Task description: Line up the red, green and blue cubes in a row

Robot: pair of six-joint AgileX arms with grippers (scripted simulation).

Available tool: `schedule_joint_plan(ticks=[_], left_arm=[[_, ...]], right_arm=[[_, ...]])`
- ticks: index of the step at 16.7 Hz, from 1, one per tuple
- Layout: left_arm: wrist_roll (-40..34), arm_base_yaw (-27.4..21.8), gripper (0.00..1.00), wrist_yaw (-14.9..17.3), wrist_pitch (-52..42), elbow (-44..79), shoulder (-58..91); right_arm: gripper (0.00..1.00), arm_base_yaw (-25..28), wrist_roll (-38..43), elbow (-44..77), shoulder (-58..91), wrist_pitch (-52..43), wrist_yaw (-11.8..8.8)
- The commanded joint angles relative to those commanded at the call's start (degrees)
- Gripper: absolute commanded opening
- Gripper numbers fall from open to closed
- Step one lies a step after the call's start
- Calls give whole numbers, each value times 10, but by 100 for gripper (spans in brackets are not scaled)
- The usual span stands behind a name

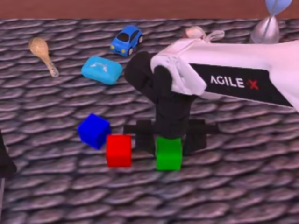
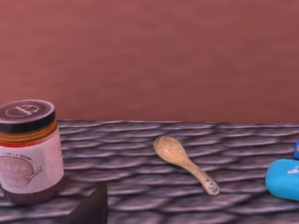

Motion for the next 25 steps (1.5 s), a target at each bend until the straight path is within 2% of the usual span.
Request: schedule_joint_plan(ticks=[2,3,12,19,25], left_arm=[[0,0,100,0,0,0,0],[0,0,100,0,0,0,0],[0,0,100,0,0,0,0],[0,0,100,0,0,0,0],[0,0,100,0,0,0,0]], right_arm=[[98,0,0,0,0,0,0],[100,0,0,0,0,0,0],[100,-1,0,2,-1,-2,0],[100,3,0,96,-27,-127,-1],[100,1,-1,107,-31,-140,0]])
